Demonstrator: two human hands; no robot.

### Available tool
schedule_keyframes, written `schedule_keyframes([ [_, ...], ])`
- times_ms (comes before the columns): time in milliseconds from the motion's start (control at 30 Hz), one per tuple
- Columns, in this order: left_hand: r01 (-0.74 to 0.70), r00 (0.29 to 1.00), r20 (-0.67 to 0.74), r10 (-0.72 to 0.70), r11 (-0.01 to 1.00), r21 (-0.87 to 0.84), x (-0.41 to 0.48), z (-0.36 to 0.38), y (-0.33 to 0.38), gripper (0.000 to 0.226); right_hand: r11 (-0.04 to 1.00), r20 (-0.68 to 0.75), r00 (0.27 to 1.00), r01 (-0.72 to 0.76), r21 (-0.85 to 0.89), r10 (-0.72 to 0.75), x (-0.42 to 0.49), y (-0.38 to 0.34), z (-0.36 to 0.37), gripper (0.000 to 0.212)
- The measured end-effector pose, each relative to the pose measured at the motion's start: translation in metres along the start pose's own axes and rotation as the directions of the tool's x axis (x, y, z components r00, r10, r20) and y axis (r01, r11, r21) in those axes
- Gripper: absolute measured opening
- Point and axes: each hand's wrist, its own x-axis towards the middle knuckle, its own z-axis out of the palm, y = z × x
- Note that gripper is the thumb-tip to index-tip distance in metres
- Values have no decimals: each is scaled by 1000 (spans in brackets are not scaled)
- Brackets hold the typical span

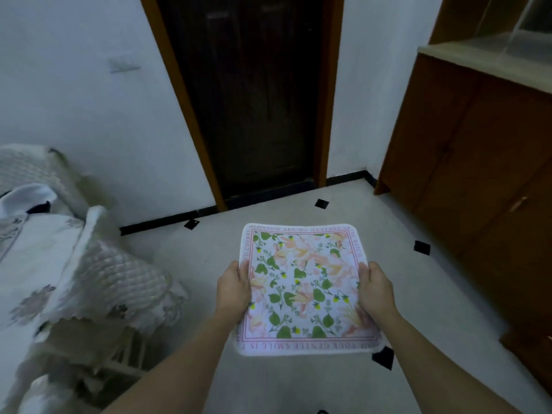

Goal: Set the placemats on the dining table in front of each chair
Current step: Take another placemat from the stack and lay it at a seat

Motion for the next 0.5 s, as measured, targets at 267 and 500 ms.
schedule_keyframes([
  [267, 168, 967, -186, -176, 984, -55, 61, -28, -11, 40, 988, 236, 962, 149, -33, -137, 98, -65, 73, 31],
  [500, 237, 924, -285, -256, 966, -101, 116, -64, -47, 36, 973, 366, 908, 230, -27, -205, 137, -121, 155, 31],
])
